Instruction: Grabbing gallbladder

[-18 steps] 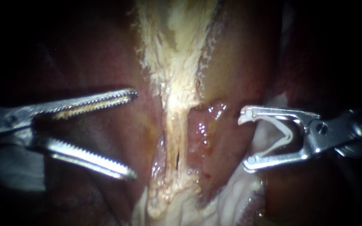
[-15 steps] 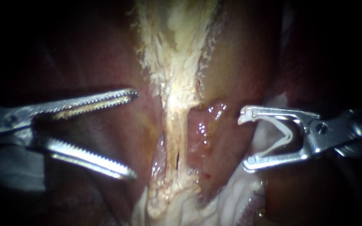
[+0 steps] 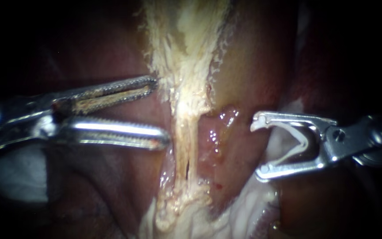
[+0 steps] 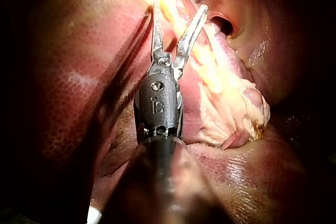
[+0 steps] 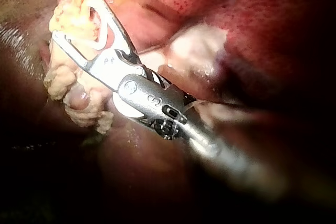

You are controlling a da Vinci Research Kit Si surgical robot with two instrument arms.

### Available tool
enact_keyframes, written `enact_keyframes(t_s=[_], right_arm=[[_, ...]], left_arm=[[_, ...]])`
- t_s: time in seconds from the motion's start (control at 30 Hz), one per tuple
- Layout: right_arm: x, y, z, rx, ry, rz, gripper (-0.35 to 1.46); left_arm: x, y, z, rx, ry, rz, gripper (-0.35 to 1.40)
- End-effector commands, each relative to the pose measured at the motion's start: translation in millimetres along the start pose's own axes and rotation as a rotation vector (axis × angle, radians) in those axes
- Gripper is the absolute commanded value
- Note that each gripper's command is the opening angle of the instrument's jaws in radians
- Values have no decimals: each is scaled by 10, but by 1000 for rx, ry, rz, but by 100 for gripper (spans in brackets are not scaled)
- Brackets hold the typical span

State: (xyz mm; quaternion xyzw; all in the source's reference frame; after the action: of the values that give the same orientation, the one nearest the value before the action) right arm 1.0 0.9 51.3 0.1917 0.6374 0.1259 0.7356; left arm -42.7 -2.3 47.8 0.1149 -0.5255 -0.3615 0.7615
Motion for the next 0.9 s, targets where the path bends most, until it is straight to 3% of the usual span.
enact_keyframes(t_s=[0.03,0.5,0.63,0.83,0.9], right_arm=[[0,0,-1,0,0,0,58],[0,-1,-1,1,0,0,58],[0,-1,-1,1,0,0,58],[0,-1,0,0,0,0,58],[0,-1,1,0,0,0,58]], left_arm=[[1,2,5,-8,5,-16,49],[8,23,29,-105,58,-110,41],[14,27,36,-118,73,-144,24],[20,37,44,-124,104,-193,-35],[21,41,45,-129,120,-210,-35]])
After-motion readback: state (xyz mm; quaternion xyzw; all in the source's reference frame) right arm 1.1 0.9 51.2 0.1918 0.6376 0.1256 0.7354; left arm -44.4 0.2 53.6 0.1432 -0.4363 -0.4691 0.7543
